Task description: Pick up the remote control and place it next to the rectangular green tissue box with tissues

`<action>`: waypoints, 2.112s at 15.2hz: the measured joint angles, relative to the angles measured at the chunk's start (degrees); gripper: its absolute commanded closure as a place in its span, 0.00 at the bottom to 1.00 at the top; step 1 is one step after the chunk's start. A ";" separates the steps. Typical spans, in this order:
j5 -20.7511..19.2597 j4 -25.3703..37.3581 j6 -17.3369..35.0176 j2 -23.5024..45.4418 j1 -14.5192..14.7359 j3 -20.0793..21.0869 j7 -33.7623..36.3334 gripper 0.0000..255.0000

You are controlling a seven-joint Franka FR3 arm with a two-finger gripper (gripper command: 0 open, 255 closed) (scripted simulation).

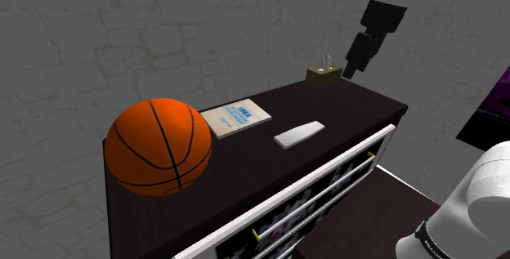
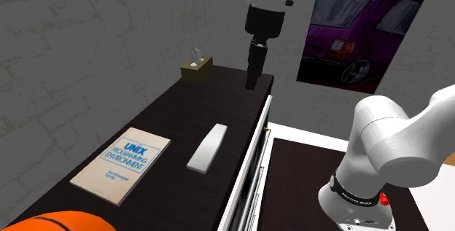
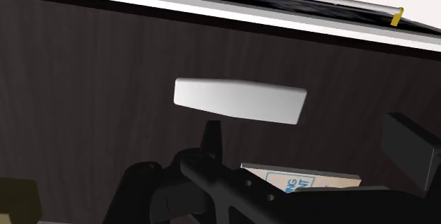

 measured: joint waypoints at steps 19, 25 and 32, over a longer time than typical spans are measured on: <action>-7.56 -4.04 26.08 28.74 15.77 -15.09 -62.19 0.00; -7.01 -4.81 33.35 36.11 18.23 -15.88 -72.40 0.00; -6.19 -6.18 37.26 38.73 18.40 -16.15 -73.33 0.00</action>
